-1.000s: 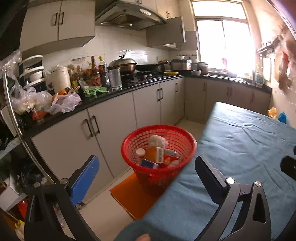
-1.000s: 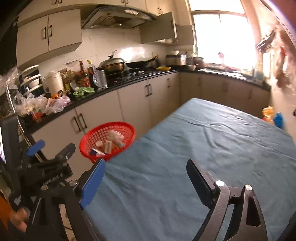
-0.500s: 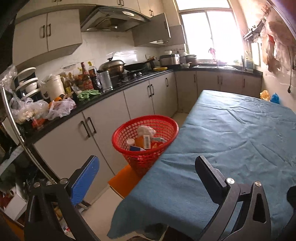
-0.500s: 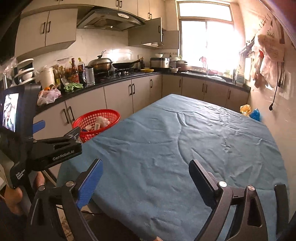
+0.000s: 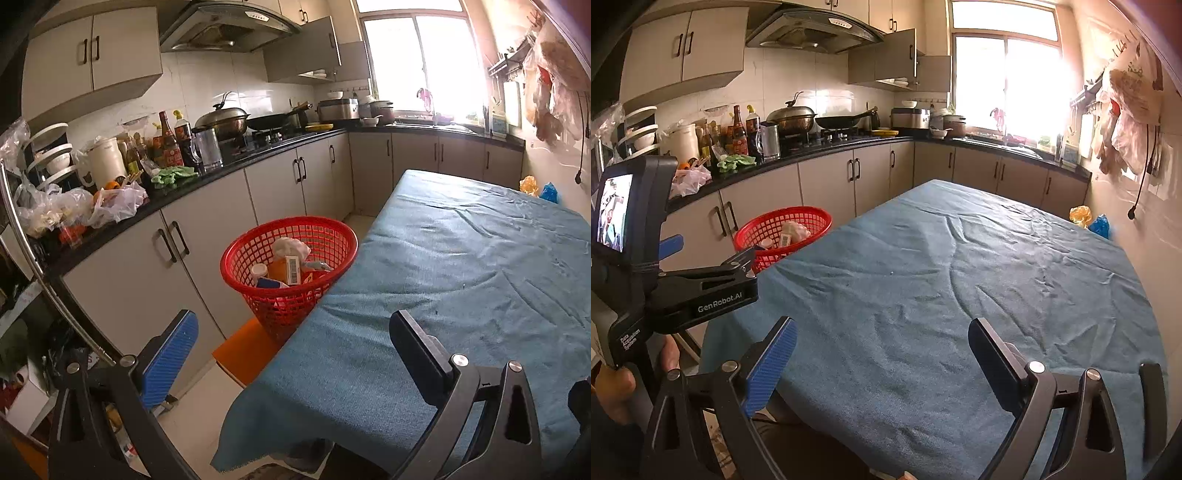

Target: Collect trash

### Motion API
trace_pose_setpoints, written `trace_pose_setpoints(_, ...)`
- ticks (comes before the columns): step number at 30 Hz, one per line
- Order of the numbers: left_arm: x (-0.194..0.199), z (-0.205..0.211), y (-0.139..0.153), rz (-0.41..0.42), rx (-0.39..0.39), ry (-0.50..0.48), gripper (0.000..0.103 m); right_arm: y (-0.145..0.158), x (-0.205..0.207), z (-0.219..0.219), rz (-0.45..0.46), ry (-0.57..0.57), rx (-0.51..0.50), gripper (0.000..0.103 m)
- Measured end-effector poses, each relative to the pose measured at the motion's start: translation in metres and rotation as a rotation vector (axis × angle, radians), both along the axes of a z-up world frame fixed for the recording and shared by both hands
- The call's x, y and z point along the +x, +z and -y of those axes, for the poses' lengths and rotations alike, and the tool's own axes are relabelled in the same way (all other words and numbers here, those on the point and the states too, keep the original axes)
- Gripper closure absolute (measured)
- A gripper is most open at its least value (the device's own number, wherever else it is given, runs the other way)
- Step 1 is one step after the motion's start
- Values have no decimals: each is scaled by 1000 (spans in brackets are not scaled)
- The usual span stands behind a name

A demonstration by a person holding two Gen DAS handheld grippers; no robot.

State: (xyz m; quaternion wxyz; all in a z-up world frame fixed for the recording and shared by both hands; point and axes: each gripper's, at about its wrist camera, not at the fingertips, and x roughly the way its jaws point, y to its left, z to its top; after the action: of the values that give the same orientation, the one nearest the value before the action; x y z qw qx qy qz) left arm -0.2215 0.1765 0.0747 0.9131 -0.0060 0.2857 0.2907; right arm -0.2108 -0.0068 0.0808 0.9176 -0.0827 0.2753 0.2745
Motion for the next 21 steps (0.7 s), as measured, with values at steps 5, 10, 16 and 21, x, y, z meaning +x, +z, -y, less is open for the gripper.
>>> trace_pose_setpoints(5,1,-1,-1,-4,-1,-2,0,-1,2,-1,-5,-5,1,7)
trace_pose_setpoints(10,2,-1,-4,-8,-5,-2,0,-2,2,-3,-6,0,-8,7)
trace_pose_setpoints(16,2,-5,-6,-10,-8,7,0,-3,2,-4,-12,1,-11,7)
trace_pose_setpoints(21,1,-7,-8,-13,-9,15,0,-4,2,-6,-15,5,-16,7)
